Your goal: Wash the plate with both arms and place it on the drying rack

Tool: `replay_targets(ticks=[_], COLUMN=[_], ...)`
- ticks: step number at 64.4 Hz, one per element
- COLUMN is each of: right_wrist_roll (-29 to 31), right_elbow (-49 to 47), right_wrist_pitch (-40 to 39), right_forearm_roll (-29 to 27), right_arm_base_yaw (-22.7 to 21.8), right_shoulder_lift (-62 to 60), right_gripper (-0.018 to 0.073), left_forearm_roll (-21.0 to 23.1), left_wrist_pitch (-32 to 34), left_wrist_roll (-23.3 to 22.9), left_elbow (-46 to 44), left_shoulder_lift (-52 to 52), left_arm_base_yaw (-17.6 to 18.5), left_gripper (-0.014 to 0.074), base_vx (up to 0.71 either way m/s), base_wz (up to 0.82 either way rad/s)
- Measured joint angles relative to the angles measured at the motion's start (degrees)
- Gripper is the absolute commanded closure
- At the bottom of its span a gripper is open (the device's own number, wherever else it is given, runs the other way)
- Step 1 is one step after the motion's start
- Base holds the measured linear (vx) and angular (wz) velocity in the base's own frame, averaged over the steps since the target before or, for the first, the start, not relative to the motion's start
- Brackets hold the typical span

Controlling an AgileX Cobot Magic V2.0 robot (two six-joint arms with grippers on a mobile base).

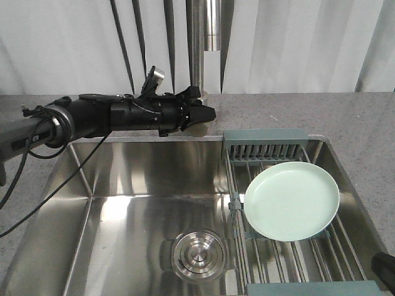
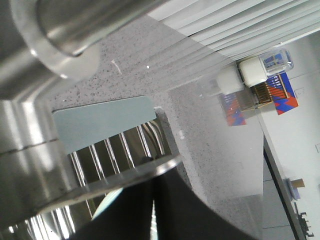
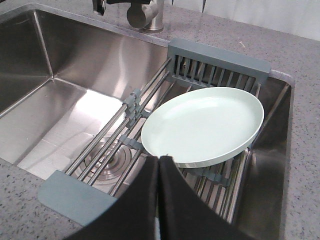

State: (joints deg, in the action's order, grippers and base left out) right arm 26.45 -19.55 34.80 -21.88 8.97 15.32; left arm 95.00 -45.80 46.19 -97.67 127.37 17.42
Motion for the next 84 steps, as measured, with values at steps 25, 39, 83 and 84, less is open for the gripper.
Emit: replay_targets(ticks=[25, 39, 83, 84], right_wrist_roll=[0.0, 0.0, -0.1, -0.1], right_elbow=[0.0, 0.0, 0.0, 0.0], right_wrist_pitch=[0.0, 0.0, 0.2, 0.2], right_forearm_roll=[0.0, 0.1, 0.8, 0.8], right_arm_base_yaw=[0.0, 0.0, 0.0, 0.0], right_shoulder_lift=[0.0, 0.0, 0.0, 0.0], right_gripper=[0.0567, 0.0566, 0.0565, 0.0565], left_forearm_roll=[-4.6, -23.8, -54.0, -54.0], left_wrist_pitch=[-8.7, -17.4, -14.2, -13.8], left_wrist_roll=[-1.5, -8.7, -14.5, -14.5], left_elbow=[-0.8, -0.8, 33.8, 35.1], left_shoulder_lift=[-0.3, -4.8, -50.1, -51.2], left_arm_base_yaw=[-0.2, -0.2, -0.2, -0.2], left_gripper=[0.0602, 0.0602, 0.0602, 0.0602], base_vx=[0.00, 0.00, 0.00, 0.00], base_wz=[0.00, 0.00, 0.00, 0.00])
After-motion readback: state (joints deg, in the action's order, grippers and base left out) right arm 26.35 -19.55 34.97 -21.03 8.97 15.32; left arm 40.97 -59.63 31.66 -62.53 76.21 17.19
